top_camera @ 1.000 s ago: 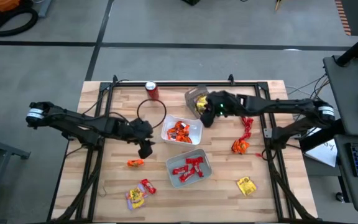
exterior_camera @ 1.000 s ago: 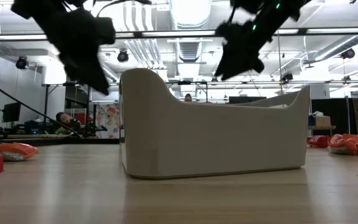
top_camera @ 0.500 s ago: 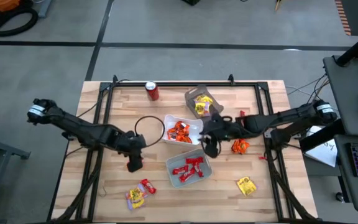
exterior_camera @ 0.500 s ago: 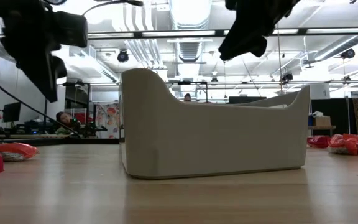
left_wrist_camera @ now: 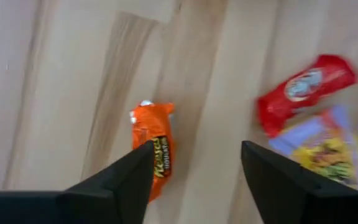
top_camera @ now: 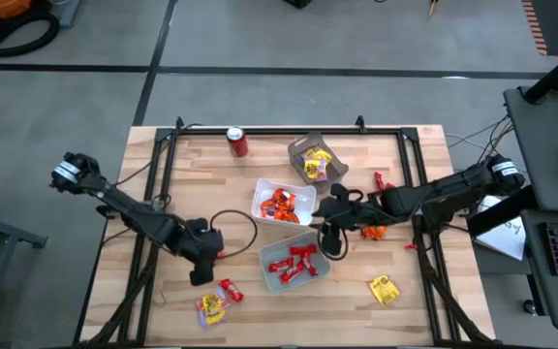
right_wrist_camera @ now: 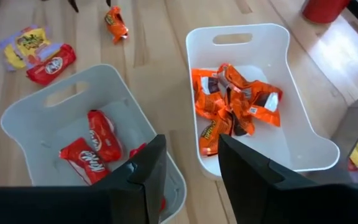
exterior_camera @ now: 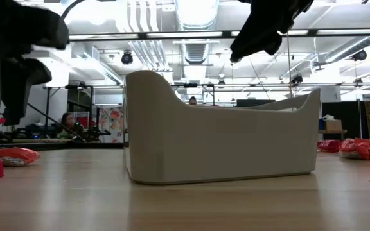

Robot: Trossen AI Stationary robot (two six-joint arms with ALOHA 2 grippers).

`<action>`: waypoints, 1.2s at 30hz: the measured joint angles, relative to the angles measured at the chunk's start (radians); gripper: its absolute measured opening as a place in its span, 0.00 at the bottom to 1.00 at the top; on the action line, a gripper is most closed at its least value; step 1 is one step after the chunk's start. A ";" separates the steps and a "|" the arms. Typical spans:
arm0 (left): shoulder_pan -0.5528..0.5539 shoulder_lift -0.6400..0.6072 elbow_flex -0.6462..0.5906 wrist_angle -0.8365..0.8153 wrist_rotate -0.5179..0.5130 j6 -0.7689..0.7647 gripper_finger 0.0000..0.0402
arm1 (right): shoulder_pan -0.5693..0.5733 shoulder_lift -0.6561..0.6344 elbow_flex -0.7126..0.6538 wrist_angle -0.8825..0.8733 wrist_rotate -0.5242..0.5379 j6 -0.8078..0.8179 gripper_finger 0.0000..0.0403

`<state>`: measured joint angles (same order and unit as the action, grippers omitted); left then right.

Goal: Sort candy
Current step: Put the orange chocolate pack into the white bin

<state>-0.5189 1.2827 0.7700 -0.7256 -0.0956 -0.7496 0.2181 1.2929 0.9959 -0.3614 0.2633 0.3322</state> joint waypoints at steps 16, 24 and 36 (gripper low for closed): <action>-0.012 0.251 0.000 -0.034 -0.036 0.019 0.59 | 0.000 0.000 -0.002 0.000 0.001 0.008 0.34; -0.012 0.266 0.001 -0.025 -0.023 0.034 0.31 | 0.000 0.000 -0.004 0.000 0.000 0.008 0.34; 0.000 0.200 0.067 -0.070 -0.028 0.153 0.11 | 0.004 0.000 -0.005 -0.014 -0.012 0.057 0.33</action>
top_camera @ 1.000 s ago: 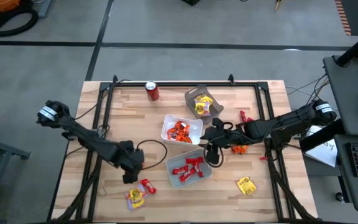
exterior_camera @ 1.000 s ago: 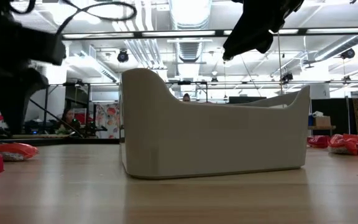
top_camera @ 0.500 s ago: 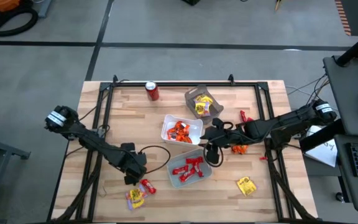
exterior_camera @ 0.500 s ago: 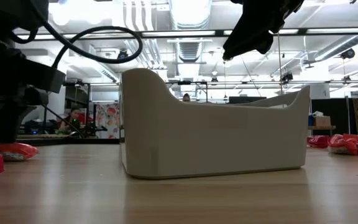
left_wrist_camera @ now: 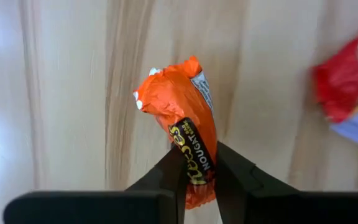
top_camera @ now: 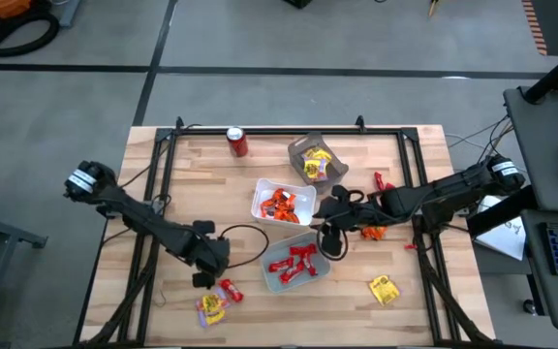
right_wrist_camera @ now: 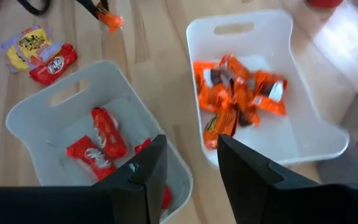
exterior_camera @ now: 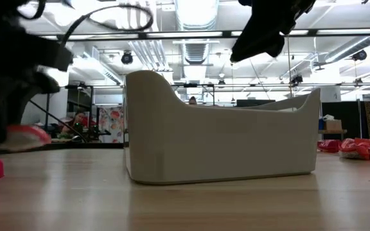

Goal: Sort candy
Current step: Put the orange chocolate pack into the white bin

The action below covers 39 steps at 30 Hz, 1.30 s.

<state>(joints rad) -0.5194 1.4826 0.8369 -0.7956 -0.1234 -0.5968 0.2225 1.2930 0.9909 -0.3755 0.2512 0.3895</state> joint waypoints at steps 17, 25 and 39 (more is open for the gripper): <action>0.239 -0.042 0.155 -0.037 -0.051 0.519 0.11 | 0.147 0.000 0.000 -0.150 -0.061 0.223 0.30; 0.386 -0.042 0.231 -0.024 -0.051 0.759 0.11 | 0.250 0.000 0.000 -0.147 -0.076 0.277 0.30; 0.599 0.036 0.355 0.177 -0.012 1.069 0.11 | 0.291 0.000 0.000 -0.143 -0.065 0.319 0.29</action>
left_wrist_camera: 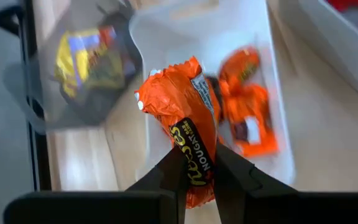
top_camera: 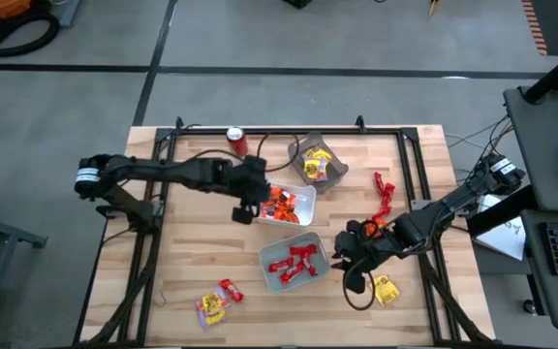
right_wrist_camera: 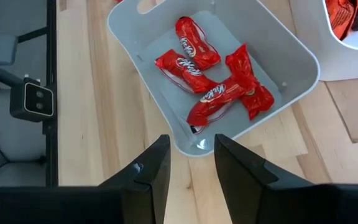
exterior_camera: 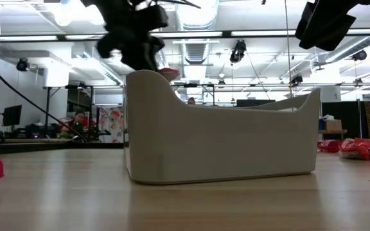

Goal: Sort candy
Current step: Put the orange chocolate pack into the white bin

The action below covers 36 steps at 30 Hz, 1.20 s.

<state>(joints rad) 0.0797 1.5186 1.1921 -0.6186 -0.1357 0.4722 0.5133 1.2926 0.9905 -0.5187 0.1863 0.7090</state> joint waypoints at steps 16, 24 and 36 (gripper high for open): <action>0.071 0.345 0.238 -0.125 0.014 0.069 0.11 | 0.000 0.000 -0.003 -0.001 0.001 -0.002 0.28; 0.086 0.462 0.345 -0.282 0.014 0.068 0.11 | 0.000 0.000 -0.003 0.000 0.000 -0.002 0.27; 0.095 0.492 0.348 -0.299 0.015 0.047 0.11 | 0.000 0.000 -0.003 0.000 0.001 -0.003 0.27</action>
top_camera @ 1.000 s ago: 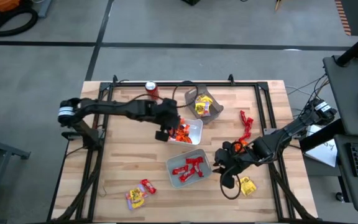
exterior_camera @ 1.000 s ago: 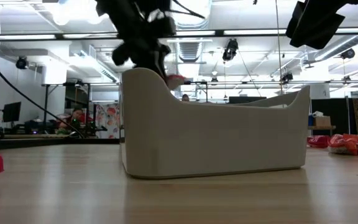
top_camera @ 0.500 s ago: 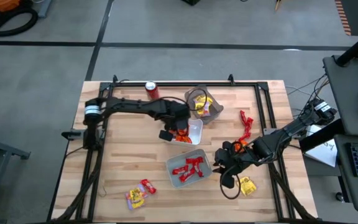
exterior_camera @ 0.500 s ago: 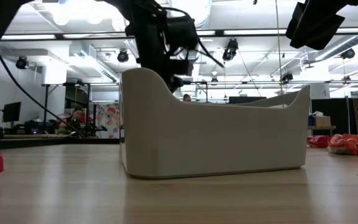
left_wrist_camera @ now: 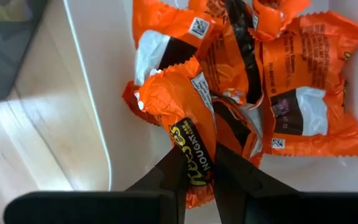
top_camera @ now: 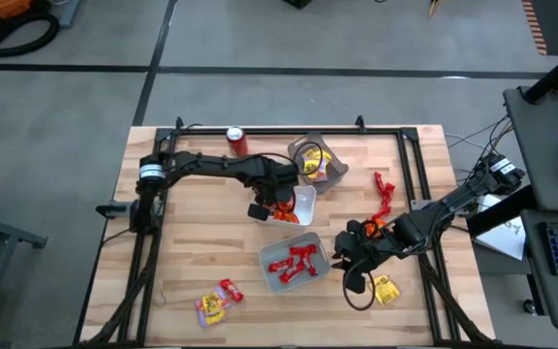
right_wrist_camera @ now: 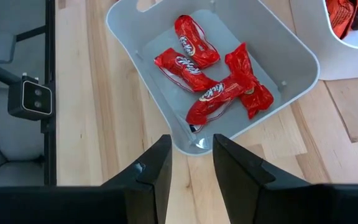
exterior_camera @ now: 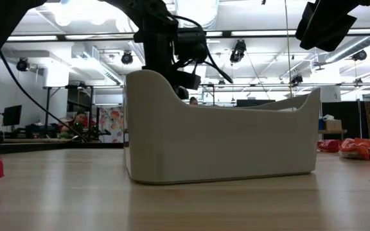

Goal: Sort candy
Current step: Put the orange chocolate pack into the white bin, then put the yellow candy pack into the black bin

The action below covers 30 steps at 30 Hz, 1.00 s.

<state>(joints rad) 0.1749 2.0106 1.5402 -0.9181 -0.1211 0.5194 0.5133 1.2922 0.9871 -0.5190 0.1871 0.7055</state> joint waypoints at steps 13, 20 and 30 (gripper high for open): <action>0.000 -0.009 -0.002 -0.025 0.000 -0.012 0.32 | 0.000 0.000 0.000 -0.001 -0.002 0.052 0.29; -0.002 -0.069 -0.002 -0.073 0.001 -0.044 0.40 | -0.001 0.000 0.000 -0.007 -0.004 0.106 0.30; -0.021 -0.267 -0.038 -0.078 0.113 -0.192 0.39 | -0.049 -0.001 0.000 -0.221 0.002 0.336 0.25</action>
<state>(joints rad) 0.1544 1.7434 1.5026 -0.9958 -0.0085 0.3274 0.4640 1.2915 0.9870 -0.7405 0.1894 1.0411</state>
